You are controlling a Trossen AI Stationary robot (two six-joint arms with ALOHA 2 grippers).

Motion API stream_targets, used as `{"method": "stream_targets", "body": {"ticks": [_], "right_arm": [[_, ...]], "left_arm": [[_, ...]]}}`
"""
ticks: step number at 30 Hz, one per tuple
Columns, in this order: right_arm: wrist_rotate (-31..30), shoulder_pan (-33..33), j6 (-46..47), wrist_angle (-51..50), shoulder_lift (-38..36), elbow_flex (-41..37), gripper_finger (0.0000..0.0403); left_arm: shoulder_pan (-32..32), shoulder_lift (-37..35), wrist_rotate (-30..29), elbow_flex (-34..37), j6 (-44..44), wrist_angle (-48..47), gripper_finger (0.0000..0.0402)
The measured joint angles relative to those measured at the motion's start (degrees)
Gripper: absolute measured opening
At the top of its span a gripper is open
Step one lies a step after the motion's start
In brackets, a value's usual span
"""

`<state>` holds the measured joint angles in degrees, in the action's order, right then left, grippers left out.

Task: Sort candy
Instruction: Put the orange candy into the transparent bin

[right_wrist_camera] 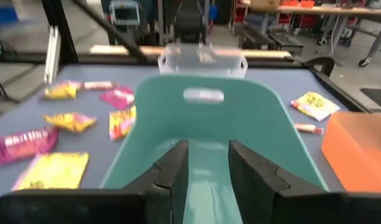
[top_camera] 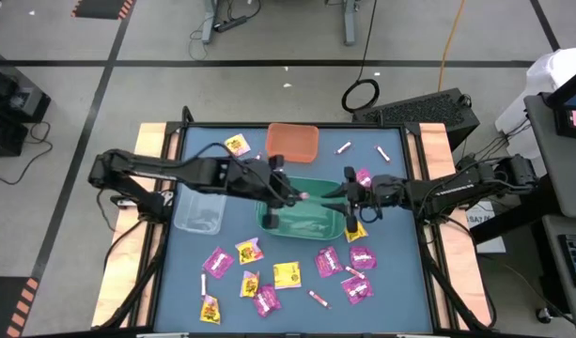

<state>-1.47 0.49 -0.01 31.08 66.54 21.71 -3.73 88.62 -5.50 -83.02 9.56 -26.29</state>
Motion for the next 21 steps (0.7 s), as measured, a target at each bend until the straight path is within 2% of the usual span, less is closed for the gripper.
{"method": "stream_targets", "body": {"ticks": [7, 10, 14, 21], "right_arm": [[-0.2, 0.0, -10.0, 5.0, 0.0, 0.0, 0.0105], [-0.2, -0.1, -12.7, 6.5, 0.0, 0.0, 0.0105], [-0.3, -0.9, -14.5, 6.5, 0.0, 0.0, 0.0105], [-0.3, -2.6, -13.9, 6.2, 0.0, 0.0, 0.0105]], "left_arm": [[2.3, -1.6, -2.3, 0.1, -8.1, -11.5, 0.0049], [1.7, -1.6, -4.7, 2.9, -8.5, -11.0, 0.0049], [1.7, -2.3, -5.8, 8.4, -9.2, -6.0, 0.0049], [1.2, -5.3, -6.1, 19.4, -12.0, 14.1, 0.0049]]}}
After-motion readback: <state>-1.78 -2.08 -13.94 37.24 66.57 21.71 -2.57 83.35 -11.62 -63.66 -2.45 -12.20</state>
